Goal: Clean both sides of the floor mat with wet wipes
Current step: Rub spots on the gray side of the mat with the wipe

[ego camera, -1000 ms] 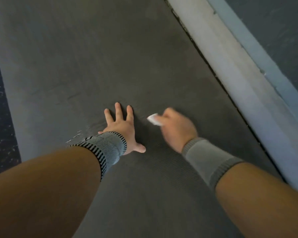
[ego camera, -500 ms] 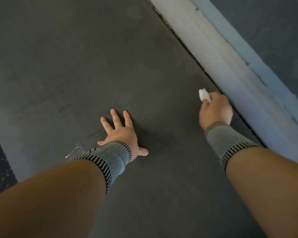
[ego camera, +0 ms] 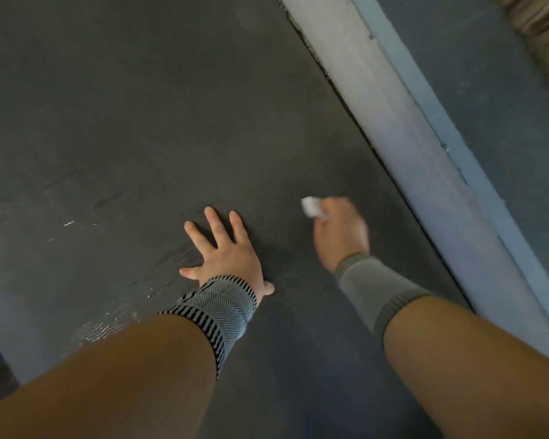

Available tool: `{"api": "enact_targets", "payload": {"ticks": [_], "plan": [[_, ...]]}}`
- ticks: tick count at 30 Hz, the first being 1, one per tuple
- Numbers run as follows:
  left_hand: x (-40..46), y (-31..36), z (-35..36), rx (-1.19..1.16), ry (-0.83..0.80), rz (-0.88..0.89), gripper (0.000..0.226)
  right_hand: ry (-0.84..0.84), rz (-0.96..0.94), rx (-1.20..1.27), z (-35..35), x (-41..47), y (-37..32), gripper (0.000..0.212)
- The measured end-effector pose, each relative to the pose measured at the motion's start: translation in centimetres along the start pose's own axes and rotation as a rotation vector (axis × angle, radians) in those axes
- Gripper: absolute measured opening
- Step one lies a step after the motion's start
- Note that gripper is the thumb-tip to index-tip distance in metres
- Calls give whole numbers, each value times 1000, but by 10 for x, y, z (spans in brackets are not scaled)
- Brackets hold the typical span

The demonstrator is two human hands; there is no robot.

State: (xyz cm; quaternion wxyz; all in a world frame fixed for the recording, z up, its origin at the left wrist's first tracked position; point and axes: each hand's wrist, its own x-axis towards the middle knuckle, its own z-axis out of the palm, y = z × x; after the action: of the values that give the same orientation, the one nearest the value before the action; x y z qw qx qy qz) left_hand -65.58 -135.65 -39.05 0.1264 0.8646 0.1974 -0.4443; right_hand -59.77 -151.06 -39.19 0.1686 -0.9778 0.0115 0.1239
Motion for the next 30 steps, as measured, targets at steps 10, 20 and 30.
{"api": "enact_targets", "payload": {"ticks": [10, 20, 30], "plan": [[4, -1, 4, -12, -25, 1, 146, 194, 169, -108, -15, 58, 32, 20], [-4, 0, -5, -9, -34, -59, 145, 69, -64, -35, -19, 46, 32, 18], [-7, 0, -4, 14, 4, -57, 145, 105, -55, -5, -17, 52, 29, 23]]}}
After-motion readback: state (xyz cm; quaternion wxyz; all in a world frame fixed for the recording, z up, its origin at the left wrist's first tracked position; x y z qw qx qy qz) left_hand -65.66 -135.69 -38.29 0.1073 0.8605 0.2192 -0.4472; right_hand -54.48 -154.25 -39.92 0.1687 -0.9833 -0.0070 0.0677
